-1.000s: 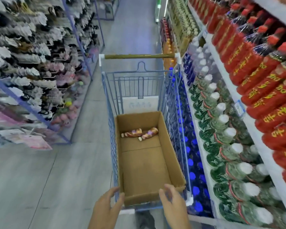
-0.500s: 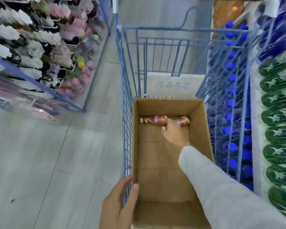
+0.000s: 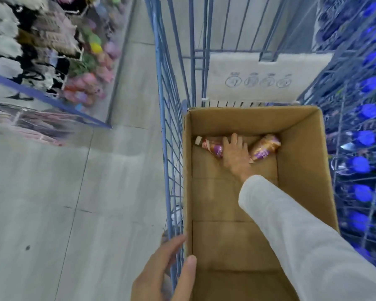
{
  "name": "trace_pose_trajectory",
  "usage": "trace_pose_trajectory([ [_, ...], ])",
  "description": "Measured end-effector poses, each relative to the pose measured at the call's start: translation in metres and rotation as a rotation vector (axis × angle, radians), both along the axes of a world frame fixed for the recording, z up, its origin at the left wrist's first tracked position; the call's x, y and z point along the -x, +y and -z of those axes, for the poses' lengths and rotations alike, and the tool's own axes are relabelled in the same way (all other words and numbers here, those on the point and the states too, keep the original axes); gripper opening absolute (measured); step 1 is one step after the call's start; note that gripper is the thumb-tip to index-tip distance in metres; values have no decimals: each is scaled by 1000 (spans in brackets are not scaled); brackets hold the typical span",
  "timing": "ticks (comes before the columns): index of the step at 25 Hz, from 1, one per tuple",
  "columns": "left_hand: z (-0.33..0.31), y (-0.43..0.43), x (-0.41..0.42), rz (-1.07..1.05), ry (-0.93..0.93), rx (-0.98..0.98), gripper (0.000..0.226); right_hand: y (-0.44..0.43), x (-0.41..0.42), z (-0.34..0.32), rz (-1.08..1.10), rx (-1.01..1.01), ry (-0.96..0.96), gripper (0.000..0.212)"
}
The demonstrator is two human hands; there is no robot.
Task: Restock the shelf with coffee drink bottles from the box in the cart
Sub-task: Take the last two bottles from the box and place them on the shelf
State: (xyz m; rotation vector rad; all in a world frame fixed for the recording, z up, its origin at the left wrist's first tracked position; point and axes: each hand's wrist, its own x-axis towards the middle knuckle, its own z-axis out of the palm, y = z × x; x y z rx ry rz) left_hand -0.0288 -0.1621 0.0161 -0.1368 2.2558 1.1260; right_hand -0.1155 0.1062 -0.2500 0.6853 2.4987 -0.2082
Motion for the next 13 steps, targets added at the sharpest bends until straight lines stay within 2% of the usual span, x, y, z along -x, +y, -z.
trace_pose_trajectory([
  [2,0,5,4,60,-31,48,70,-9,-8,0,65,151,-4,63],
  [4,-3,16,7,64,-99,35,57,-21,-23,-15,258,336,56,61],
  [6,-2,31,12,79,-157,-19,36,-37,-51,-46,645,558,201,54],
  [8,5,52,23,151,-191,-29,31,-54,-86,-89,1039,759,352,53],
  [10,20,82,38,279,-130,-4,37,-65,-123,-129,1308,836,406,51],
  [13,60,144,62,410,-7,-16,35,-77,-176,-167,1522,872,393,53],
])
